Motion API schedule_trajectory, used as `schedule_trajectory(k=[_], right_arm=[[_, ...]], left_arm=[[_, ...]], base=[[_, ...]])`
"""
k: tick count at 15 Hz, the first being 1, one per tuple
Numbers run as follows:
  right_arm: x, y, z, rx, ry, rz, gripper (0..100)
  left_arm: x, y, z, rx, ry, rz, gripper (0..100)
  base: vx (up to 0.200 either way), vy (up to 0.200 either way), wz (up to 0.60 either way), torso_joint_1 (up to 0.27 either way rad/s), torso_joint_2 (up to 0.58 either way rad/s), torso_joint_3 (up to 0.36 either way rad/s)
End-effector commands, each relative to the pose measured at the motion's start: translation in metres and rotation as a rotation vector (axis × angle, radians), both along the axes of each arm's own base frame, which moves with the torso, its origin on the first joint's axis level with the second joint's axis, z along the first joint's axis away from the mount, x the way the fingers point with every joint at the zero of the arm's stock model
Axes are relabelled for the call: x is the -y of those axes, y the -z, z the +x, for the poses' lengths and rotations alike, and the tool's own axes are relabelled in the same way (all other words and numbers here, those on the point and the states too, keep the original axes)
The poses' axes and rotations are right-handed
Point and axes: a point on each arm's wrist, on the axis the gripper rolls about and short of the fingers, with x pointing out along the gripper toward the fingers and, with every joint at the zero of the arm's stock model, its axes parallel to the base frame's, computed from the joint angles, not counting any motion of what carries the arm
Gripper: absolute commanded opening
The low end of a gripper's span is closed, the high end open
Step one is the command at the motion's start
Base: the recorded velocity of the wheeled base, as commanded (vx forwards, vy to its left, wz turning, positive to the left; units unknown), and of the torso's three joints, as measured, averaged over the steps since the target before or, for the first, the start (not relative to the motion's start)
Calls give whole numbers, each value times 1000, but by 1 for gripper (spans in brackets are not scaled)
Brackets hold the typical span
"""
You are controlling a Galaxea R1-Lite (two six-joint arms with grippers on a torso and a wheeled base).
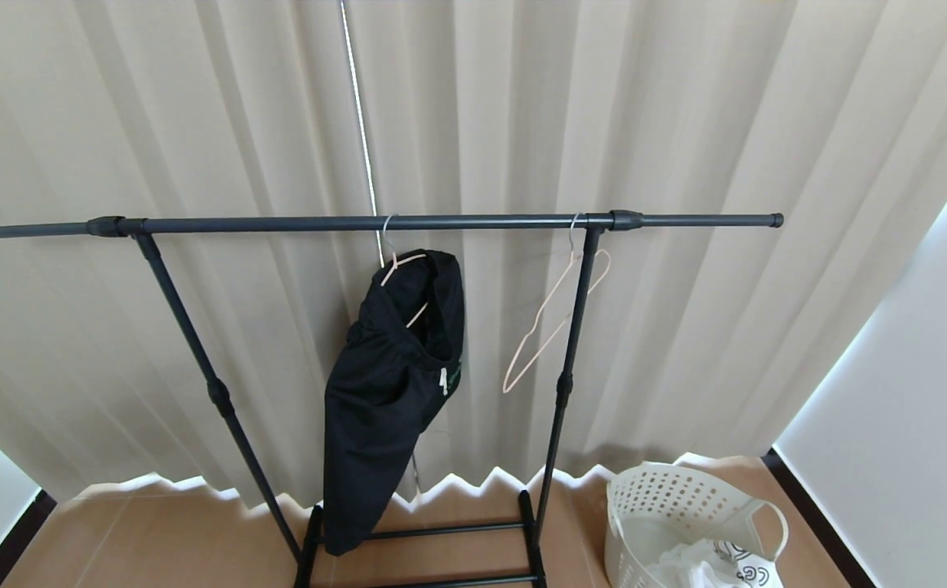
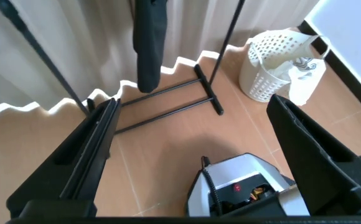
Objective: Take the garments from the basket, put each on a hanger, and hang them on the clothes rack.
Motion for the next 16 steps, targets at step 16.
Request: schedule_trajectory(k=[16], right_arm=[[5,6,-21,246,395,-76,100]], left_arm=[[-4,4,-32,393,-315,-28,100]], base=[[0,0,0,0,0,0]])
